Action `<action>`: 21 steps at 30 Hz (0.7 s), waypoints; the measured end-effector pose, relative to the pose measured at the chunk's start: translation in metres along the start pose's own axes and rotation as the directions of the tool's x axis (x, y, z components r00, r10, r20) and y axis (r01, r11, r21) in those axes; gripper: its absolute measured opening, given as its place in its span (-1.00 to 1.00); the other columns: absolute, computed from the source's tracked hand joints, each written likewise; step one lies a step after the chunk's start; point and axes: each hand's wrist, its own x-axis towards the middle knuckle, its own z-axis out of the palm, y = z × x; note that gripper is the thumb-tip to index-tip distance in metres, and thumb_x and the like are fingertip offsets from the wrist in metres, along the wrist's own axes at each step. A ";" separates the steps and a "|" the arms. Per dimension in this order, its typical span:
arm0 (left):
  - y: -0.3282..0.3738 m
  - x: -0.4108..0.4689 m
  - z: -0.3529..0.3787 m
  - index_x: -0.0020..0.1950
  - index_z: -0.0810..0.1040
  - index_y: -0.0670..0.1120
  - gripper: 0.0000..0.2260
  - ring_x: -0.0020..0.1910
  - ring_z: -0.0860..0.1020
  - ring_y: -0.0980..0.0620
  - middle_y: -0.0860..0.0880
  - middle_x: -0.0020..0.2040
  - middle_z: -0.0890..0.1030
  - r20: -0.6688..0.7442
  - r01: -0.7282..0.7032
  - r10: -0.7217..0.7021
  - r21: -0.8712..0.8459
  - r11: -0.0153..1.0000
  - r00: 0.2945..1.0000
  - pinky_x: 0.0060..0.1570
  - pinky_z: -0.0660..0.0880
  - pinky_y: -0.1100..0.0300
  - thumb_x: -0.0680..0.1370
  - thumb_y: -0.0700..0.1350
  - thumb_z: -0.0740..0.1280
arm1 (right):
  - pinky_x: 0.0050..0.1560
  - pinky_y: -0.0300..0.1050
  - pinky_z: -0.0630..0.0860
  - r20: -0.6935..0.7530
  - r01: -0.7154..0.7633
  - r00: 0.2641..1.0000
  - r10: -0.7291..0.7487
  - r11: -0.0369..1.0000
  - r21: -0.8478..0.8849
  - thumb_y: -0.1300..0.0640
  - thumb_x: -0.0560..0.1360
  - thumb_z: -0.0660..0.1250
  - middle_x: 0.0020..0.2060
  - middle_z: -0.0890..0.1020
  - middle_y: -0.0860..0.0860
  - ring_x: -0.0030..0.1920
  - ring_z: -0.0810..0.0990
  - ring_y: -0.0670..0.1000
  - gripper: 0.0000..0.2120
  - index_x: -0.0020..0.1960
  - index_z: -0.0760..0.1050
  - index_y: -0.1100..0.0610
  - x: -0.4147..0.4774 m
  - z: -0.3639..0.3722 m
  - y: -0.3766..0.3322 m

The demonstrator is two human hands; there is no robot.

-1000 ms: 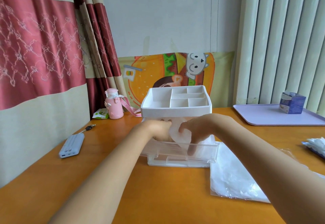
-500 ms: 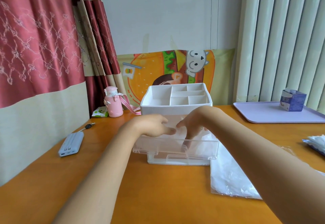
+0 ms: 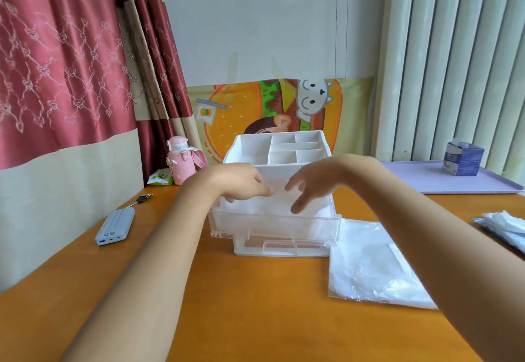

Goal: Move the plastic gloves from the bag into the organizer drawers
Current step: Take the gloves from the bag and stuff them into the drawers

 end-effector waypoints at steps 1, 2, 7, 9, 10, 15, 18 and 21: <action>0.003 -0.004 0.000 0.19 0.60 -0.02 -0.64 0.05 0.58 0.00 0.01 0.10 0.61 -0.105 -0.054 0.048 -0.054 0.997 0.993 0.10 0.52 0.09 0.57 0.18 0.25 | 0.36 -0.07 0.29 -0.054 0.038 0.998 -0.034 0.996 0.082 -0.19 0.48 0.32 0.38 0.43 -0.06 0.37 0.39 0.01 -0.43 0.44 0.31 -0.07 -0.012 -0.002 0.004; 0.009 -0.006 0.001 0.10 0.63 -0.04 -0.70 -0.01 0.58 0.04 0.02 0.01 0.63 -0.247 -0.130 0.097 -0.118 0.984 0.964 0.02 0.52 0.15 0.57 0.13 0.29 | 0.31 -0.11 0.34 -0.119 0.081 0.991 -0.062 0.983 0.165 -0.15 0.50 0.33 0.31 0.50 -0.08 0.30 0.46 -0.03 -0.51 0.39 0.38 -0.08 -0.025 -0.003 0.008; 0.062 -0.031 0.036 -0.24 0.56 -0.13 -0.75 -0.35 0.60 0.11 -0.01 -0.33 0.63 -0.760 -0.629 0.188 -0.342 0.698 0.623 -0.24 0.57 0.10 0.56 -0.01 0.35 | -0.27 -0.26 0.51 -0.514 0.155 0.853 0.088 0.899 0.410 -0.04 0.53 0.31 -0.37 0.68 -0.02 -0.38 0.64 -0.12 -0.75 -0.16 0.60 0.12 -0.080 0.013 0.048; 0.085 -0.033 0.061 -0.30 0.47 -0.11 -0.70 -0.42 0.59 0.04 -0.03 -0.39 0.59 -0.762 -0.692 0.215 -0.383 0.612 0.611 -0.29 0.57 0.01 0.55 0.03 0.34 | -0.47 -0.30 0.35 -0.618 0.041 0.750 0.237 0.915 0.402 -0.12 0.52 0.29 -0.55 0.56 0.04 -0.55 0.48 -0.04 -0.62 -0.34 0.56 0.11 -0.092 0.031 0.073; 0.096 -0.032 0.074 -0.31 0.43 -0.07 -0.70 -0.43 0.58 0.01 -0.03 -0.41 0.57 -0.753 -0.713 0.253 -0.376 0.592 0.607 -0.32 0.56 -0.01 0.55 0.05 0.33 | -0.49 -0.26 0.29 -0.640 -0.029 0.707 0.301 0.917 0.399 -0.15 0.52 0.29 -0.56 0.51 0.07 -0.54 0.43 -0.02 -0.58 -0.40 0.55 0.09 -0.096 0.041 0.087; 0.148 -0.024 0.133 -0.29 0.33 0.03 -0.71 -0.35 0.59 0.03 0.07 -0.40 0.51 -0.572 -0.695 0.435 -0.381 0.610 0.695 -0.28 0.51 0.09 0.55 0.04 0.35 | -0.44 -0.14 0.25 -0.498 -0.257 0.710 0.498 0.842 0.475 -0.13 0.53 0.27 -0.54 0.48 0.03 -0.48 0.43 -0.02 -0.58 -0.35 0.58 0.12 -0.108 0.095 0.149; 0.169 -0.004 0.164 -0.21 0.37 -0.01 -0.76 -0.22 0.58 0.05 0.09 -0.29 0.54 -0.404 -0.607 0.460 -0.412 0.680 0.790 -0.13 0.52 0.09 0.54 0.06 0.36 | -0.40 -0.19 0.38 -0.365 -0.316 0.718 0.593 0.744 0.588 -0.10 0.53 0.28 -0.50 0.60 0.02 -0.50 0.52 -0.03 -0.61 -0.30 0.57 0.17 -0.112 0.130 0.188; 0.172 0.025 0.188 -0.09 0.42 -0.06 -0.78 -0.04 0.56 0.04 0.03 -0.09 0.58 -0.260 -0.493 0.420 -0.411 0.766 0.869 0.04 0.50 0.04 0.53 0.07 0.35 | -0.29 -0.18 0.45 -0.254 -0.359 0.730 0.635 0.672 0.648 -0.11 0.52 0.31 -0.39 0.65 0.01 -0.31 0.62 0.01 -0.62 -0.30 0.53 0.16 -0.112 0.162 0.220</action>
